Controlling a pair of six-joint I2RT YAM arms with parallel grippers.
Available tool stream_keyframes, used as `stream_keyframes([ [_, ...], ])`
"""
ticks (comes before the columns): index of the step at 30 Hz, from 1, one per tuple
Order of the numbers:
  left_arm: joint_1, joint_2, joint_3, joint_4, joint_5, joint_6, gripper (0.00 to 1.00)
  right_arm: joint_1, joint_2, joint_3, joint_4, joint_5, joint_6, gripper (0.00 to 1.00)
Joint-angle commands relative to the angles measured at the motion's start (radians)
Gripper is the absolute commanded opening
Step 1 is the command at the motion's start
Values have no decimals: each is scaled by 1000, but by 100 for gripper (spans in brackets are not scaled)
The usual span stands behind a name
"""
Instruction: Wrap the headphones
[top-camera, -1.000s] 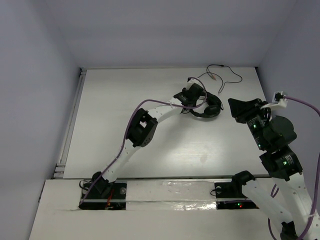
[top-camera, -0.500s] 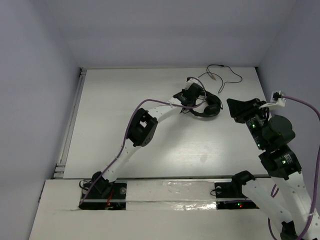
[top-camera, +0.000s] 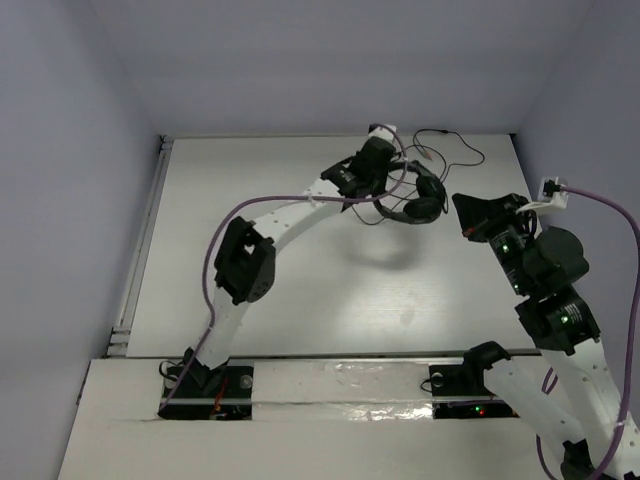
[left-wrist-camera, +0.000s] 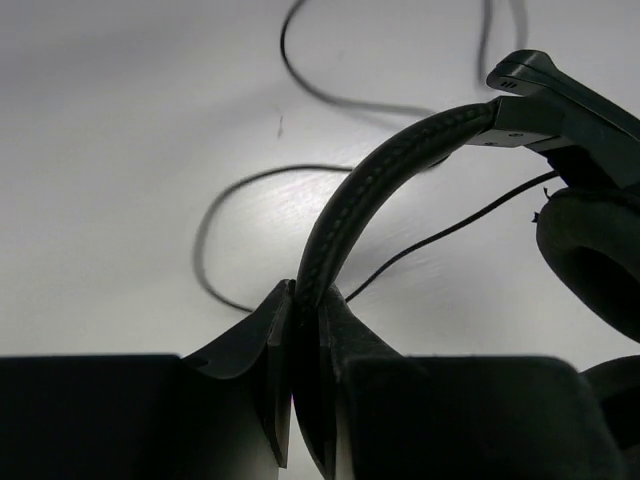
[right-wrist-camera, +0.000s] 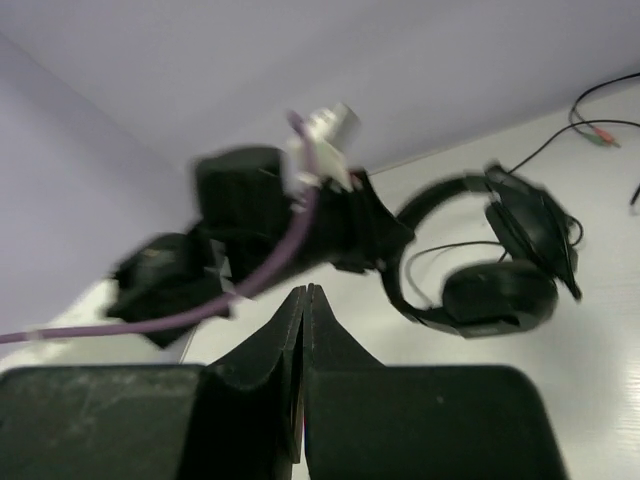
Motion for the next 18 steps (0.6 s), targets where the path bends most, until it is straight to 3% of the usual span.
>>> stream_keyframes([
  [1,20,-255,67,-20,36,53,0,6,22,-1,84,-82,-7,0],
  [4,30,-342,83,-95,44,81,0,6,47,-1,130,-164,-17,0],
  [7,53,-416,92,-187,-2,132,0,6,77,18,175,-227,-35,9],
  [12,109,-488,158,-333,-65,213,0,6,136,73,265,-308,-133,32],
  [14,141,-495,222,-418,-65,250,0,6,149,67,312,-316,-174,30],
  [16,166,-557,198,-394,-15,238,0,6,189,41,365,-377,-216,23],
  [17,175,-574,190,-390,1,227,0,6,206,20,404,-412,-219,11],
  [18,175,-586,195,-389,24,221,0,6,227,-28,484,-457,-222,5],
])
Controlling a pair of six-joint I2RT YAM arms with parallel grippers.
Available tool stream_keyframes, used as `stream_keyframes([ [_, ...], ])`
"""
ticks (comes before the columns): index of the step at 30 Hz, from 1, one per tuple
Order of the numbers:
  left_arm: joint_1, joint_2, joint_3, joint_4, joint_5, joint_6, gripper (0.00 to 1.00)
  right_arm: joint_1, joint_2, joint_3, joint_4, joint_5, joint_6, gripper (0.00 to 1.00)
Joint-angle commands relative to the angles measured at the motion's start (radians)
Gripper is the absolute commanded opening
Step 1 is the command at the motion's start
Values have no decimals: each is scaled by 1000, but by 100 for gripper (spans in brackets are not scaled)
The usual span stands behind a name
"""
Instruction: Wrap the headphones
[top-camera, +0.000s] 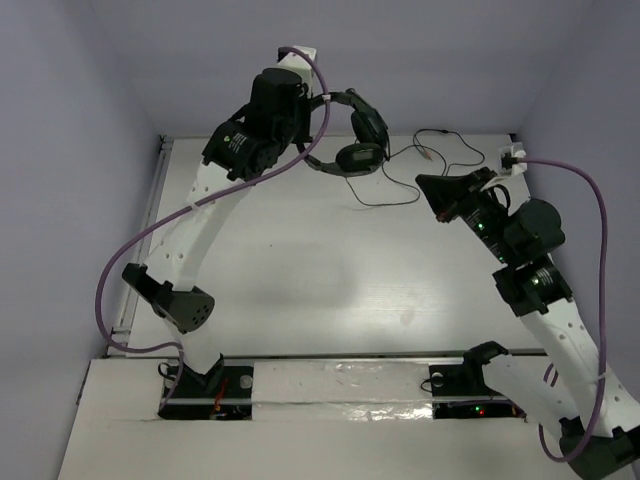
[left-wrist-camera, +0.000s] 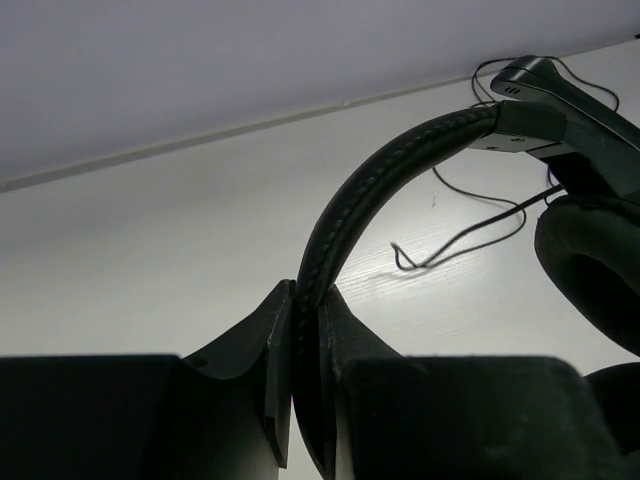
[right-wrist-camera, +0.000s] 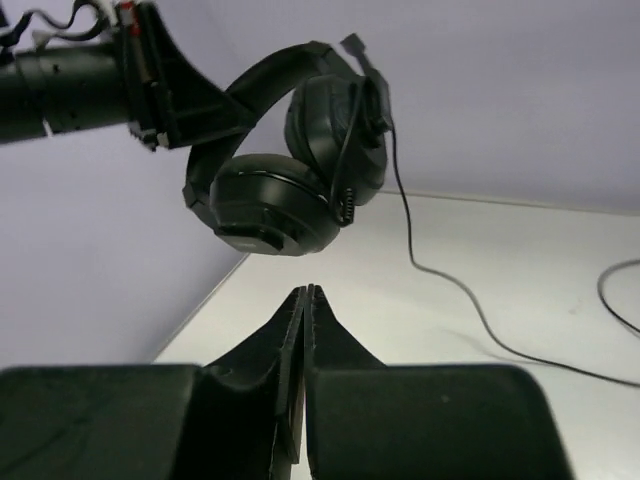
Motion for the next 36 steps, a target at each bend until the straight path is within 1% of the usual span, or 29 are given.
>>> stream_keyframes([
  [1,13,-104,34,-14,61,-1,0,6,84,-55,215,-196,-68,2],
  [2,13,-109,52,-16,75,-13,0,6,105,-72,244,-224,-69,4],
  [3,13,-112,60,-20,111,-19,0,6,123,-95,328,-243,-68,12],
  [4,13,-116,66,-29,129,-24,0,6,141,-119,343,-234,-68,25],
  [5,13,-122,66,-30,138,-31,0,6,175,-120,341,-231,-74,50],
  [6,13,-130,59,-25,159,-42,0,6,191,-124,364,-229,-98,61],
  [8,13,-158,36,3,178,-51,0,6,229,-130,392,-194,-114,75],
  [11,13,-175,52,15,221,-71,0,6,301,-130,419,-149,-140,80],
  [14,13,-179,82,18,262,-86,0,6,376,-123,464,-171,-147,81],
  [15,13,-181,86,21,277,-91,0,6,396,-118,490,-191,-144,81],
  [16,13,-181,91,24,277,-96,0,6,437,-111,487,-259,-146,81],
  [17,13,-181,98,24,277,-97,0,6,454,-103,488,-290,-141,81],
  [19,13,-179,103,23,277,-99,0,6,493,-120,550,-341,-111,81],
  [21,13,-176,115,18,311,-102,0,6,517,-118,554,-376,-112,80],
  [23,13,-176,123,16,314,-109,0,6,549,-120,567,-337,-108,80],
  [25,13,-182,128,27,356,-120,0,6,577,-123,628,-297,-101,80],
  [28,13,-198,128,46,409,-142,0,6,665,-97,688,-301,-89,79],
  [31,13,-207,132,47,439,-154,0,6,737,-66,769,-289,-68,80],
  [32,13,-205,138,43,439,-154,0,6,743,-60,778,-284,-69,81],
  [34,13,-207,141,36,439,-156,0,6,758,-48,757,-258,-89,81],
  [36,13,-207,141,38,442,-159,0,6,775,-31,745,-266,-98,81],
])
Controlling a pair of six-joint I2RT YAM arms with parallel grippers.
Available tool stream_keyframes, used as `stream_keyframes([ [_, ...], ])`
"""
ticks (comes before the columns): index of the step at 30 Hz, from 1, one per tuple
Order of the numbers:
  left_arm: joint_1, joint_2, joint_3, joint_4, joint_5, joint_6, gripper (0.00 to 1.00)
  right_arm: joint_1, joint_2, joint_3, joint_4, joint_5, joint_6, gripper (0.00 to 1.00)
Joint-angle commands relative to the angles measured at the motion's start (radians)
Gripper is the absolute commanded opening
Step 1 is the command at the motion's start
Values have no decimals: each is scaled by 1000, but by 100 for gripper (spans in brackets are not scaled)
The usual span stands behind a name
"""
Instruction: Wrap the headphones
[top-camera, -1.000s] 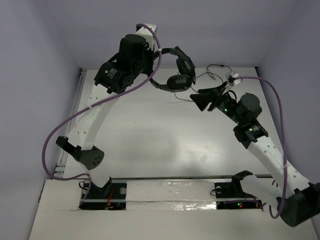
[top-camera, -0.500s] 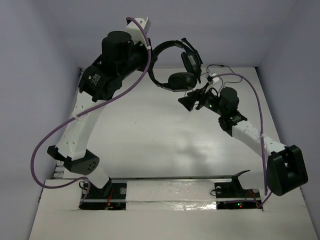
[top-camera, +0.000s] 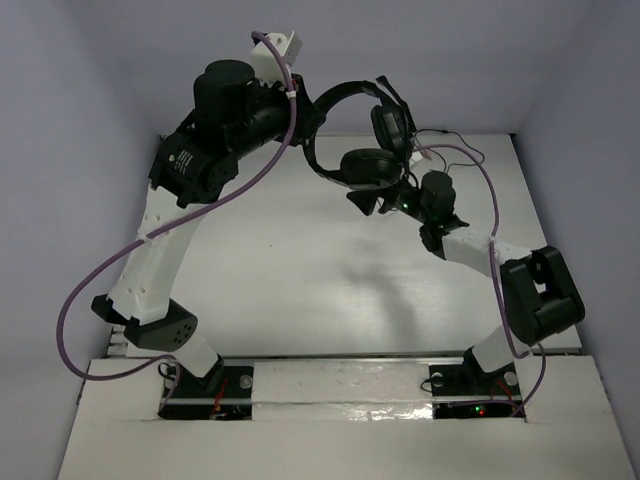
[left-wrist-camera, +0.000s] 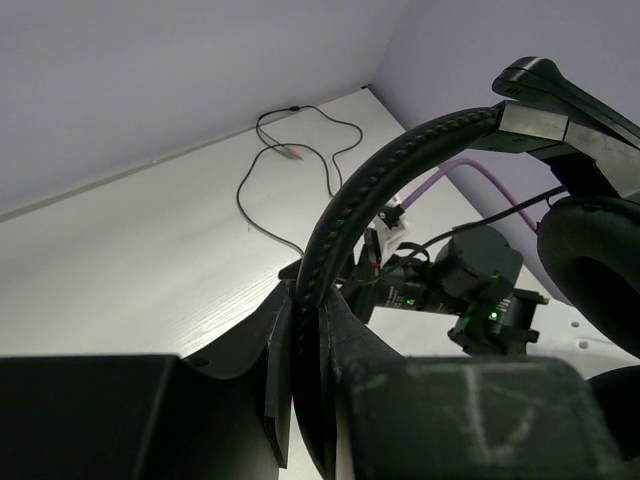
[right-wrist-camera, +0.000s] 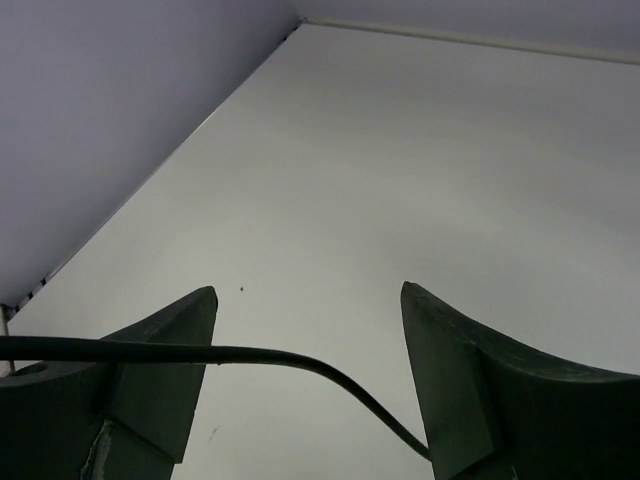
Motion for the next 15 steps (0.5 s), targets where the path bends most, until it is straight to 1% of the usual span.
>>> stream_keyframes([
  [1,-1,-63,51,94,36,-43,0,6,19,70,97,-3,-17,80],
  [2,-1,-64,54,101,36,-46,0,6,29,69,101,-8,-11,77],
  [4,-1,-60,68,110,42,-55,0,6,63,34,170,-7,18,76],
  [7,8,-47,117,117,51,-75,0,6,106,18,213,-23,43,73],
  [9,18,-40,145,119,60,-104,0,6,138,9,262,-37,76,68],
  [10,33,-35,148,125,62,-113,0,6,146,-3,278,-43,90,65],
  [11,33,-35,139,130,59,-115,0,6,154,-12,295,-48,102,59],
  [13,42,-43,114,153,25,-116,0,6,152,-23,312,-66,130,51],
  [14,42,-50,71,166,14,-118,0,6,145,-46,321,-65,142,41],
  [15,42,-58,48,183,-9,-119,0,6,122,-61,348,-65,165,37],
])
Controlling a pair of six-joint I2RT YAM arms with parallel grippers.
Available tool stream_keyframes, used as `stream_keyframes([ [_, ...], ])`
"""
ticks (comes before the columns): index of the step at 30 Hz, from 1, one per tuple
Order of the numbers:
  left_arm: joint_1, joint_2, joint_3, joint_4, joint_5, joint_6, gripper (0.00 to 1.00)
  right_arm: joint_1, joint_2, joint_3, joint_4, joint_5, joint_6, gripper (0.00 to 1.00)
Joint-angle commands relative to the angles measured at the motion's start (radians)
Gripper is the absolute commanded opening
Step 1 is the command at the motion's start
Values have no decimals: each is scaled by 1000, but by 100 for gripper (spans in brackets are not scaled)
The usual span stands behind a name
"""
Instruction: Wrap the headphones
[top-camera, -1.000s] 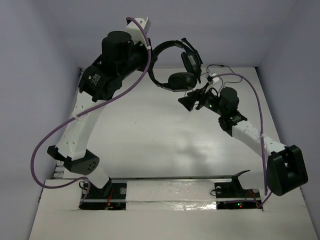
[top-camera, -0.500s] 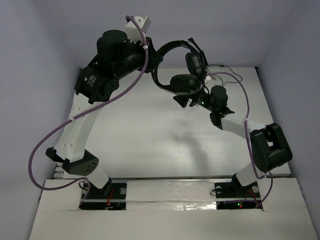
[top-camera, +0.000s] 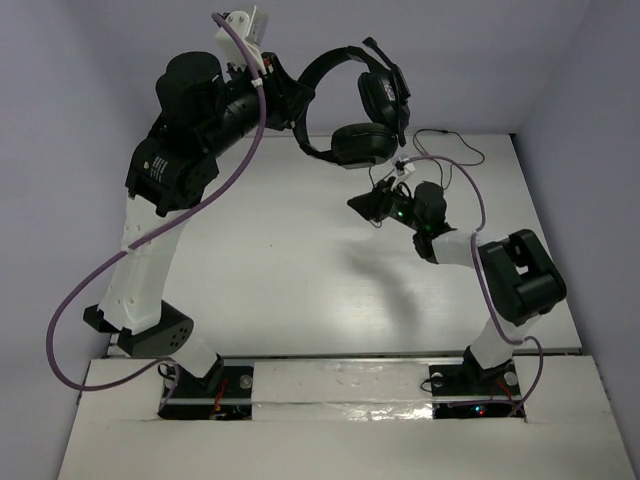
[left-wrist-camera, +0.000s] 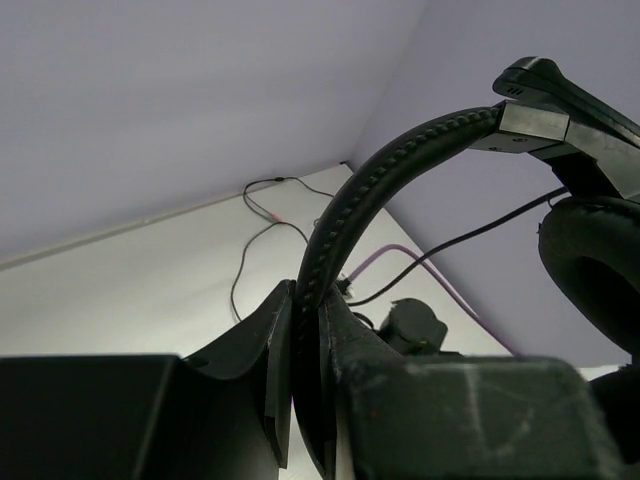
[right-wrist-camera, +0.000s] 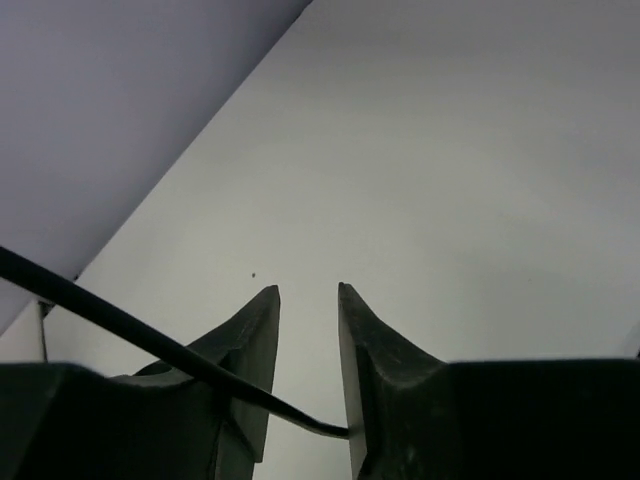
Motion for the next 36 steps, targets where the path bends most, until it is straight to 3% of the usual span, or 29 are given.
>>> stream_keyframes([
  [1,19,-51,-56,154,-43,-55,0,6,-54,-45,160,-24,66,35],
  [5,39,-65,-121,231,-109,-80,0,6,-141,-128,149,21,94,12],
  [7,39,-77,-171,297,-170,-97,0,39,-192,-154,91,54,105,9],
  [12,39,-132,-464,496,-363,-169,0,151,-255,-137,-183,171,82,0],
  [16,49,-138,-593,595,-511,-170,0,249,-351,-158,-326,229,68,0],
  [20,50,-103,-604,619,-661,-102,0,364,-505,-192,-501,349,37,0],
  [26,50,-14,-586,622,-793,0,0,481,-692,-162,-791,409,5,0],
  [36,1,99,-682,626,-912,87,0,510,-717,145,-1199,466,-93,0],
])
